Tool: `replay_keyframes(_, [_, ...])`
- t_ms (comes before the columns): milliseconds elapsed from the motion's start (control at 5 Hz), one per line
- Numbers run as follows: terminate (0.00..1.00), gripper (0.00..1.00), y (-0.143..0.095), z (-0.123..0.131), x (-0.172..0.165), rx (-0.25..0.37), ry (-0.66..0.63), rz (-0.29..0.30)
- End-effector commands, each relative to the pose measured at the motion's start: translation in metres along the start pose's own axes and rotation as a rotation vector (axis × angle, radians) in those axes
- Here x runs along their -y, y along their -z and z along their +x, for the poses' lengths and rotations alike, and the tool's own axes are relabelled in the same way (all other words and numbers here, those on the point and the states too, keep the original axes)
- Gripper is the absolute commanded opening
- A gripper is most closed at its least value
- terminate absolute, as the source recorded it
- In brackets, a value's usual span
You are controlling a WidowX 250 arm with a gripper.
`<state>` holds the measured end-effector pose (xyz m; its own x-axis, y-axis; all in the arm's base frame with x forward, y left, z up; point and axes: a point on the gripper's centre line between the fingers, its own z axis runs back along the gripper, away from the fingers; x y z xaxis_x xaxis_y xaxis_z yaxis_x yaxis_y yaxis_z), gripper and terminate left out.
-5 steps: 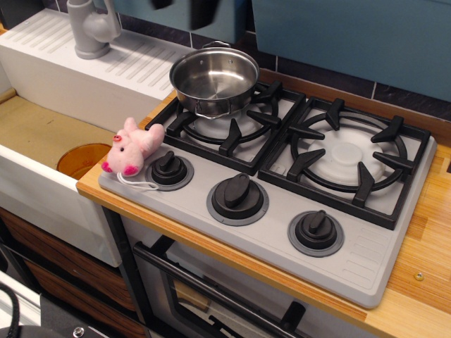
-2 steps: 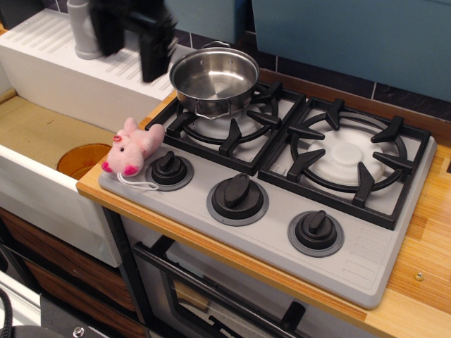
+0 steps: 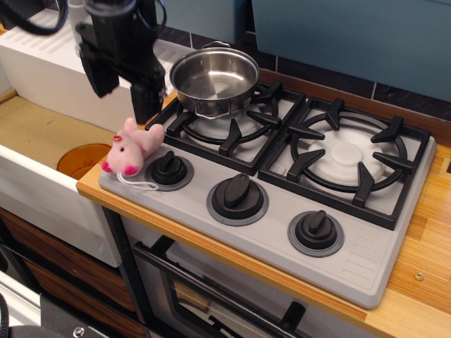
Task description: Put pan on stove and put stuffedpig in pan
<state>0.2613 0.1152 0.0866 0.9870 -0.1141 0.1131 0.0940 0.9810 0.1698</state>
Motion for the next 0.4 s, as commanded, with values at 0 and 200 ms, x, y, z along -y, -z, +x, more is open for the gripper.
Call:
replay_keyframes(0, [0.00, 1.00, 0.0100, 0.0015, -0.0027, 0.103, -0.013, 0.044])
replay_keyframes(200, [0.00, 1.00, 0.0199, 0.0004, -0.0032, 0.105, -0.023, 0.040])
